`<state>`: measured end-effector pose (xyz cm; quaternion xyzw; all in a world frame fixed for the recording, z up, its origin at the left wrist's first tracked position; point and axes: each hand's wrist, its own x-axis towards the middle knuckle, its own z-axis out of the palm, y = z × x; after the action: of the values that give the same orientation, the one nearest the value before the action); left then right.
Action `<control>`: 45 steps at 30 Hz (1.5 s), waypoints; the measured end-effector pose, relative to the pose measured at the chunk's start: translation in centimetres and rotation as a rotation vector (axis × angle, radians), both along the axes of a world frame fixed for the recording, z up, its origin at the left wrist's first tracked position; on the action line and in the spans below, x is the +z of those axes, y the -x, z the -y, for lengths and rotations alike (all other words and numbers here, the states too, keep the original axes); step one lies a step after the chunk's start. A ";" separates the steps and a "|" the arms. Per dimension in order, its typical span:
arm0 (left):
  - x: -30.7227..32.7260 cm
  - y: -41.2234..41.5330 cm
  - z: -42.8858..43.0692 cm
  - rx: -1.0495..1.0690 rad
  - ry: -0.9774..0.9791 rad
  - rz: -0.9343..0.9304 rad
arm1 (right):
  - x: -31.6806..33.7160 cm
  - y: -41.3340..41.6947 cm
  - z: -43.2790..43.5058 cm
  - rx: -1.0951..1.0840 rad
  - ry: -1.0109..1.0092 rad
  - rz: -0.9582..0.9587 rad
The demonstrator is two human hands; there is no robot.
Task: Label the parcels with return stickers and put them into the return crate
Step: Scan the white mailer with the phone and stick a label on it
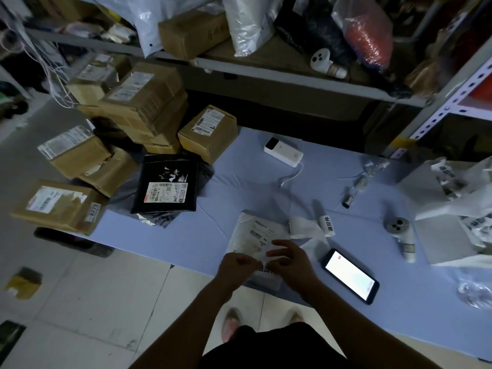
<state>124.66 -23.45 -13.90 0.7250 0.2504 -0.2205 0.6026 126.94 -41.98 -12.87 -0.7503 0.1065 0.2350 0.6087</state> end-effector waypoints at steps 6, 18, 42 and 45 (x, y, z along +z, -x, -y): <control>-1.5 -0.8 -0.9 -0.075 -0.050 0.027 | -1.5 -0.1 -1.8 -0.023 0.164 0.074; -6.1 -3.7 -0.7 -0.263 -0.352 0.152 | -5.1 -1.7 -3.1 -0.094 0.497 0.137; -7.2 -0.6 -4.3 -0.138 -0.454 0.257 | -6.2 2.5 -0.3 -0.205 0.375 -0.039; -7.1 0.2 -4.5 -0.163 -0.306 0.217 | -6.2 3.4 -0.6 -0.233 0.292 -0.067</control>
<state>124.48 -19.00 -20.95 0.8454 0.1550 -0.1484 0.4892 123.58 -41.38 -19.10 -0.8050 0.2455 0.1698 0.5127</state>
